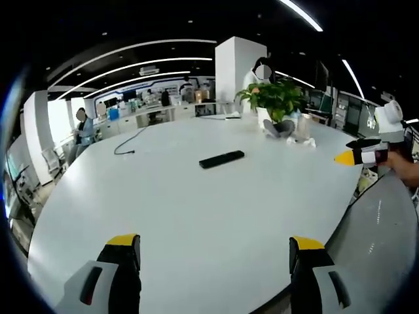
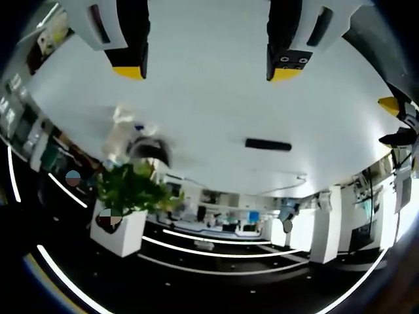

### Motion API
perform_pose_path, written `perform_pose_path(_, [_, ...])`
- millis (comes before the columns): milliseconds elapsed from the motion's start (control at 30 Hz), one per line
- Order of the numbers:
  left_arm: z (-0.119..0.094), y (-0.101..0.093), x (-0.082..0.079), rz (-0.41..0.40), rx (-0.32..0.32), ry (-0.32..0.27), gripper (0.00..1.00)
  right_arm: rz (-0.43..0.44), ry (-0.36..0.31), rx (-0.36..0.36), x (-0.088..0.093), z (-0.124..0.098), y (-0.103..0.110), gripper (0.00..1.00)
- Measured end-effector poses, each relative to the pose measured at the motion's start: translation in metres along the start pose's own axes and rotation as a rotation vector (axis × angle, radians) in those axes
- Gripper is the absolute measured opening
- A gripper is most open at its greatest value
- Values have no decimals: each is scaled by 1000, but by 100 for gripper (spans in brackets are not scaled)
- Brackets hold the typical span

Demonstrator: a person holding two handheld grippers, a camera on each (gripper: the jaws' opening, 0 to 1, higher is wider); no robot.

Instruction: Press the specified remote control buttons in sequence, fully releasing each button before pressing the next.

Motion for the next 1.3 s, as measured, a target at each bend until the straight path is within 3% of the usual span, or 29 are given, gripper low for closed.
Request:
perform_pose_path(300, [1,-4,-2,23,15,4,98,1,4,-8,0,1,0,71])
perform_pose_path(733, [1,-13,-6,124,45,26,98,9,-1,0,0,0,-2,69])
perform_pose_path(1100, [10,0,-22,130,71,25,99,11,-5,-11,0,-1,0,68])
perform_pose_path(1300, [18,8,-29,212,79,45,99,33,-33,-26,-3,-3,0,68])
Point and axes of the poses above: the point that each gripper's makers call its tool centre point, and the gripper's own axes: z roughly forward along the fingers, y roughly to its left, x roughly out of its underside, the point moved 7 cm from there along -z, roughly backward along the fingers, and after that the axes turned 8 degrees about y, right-handed, at the moved point
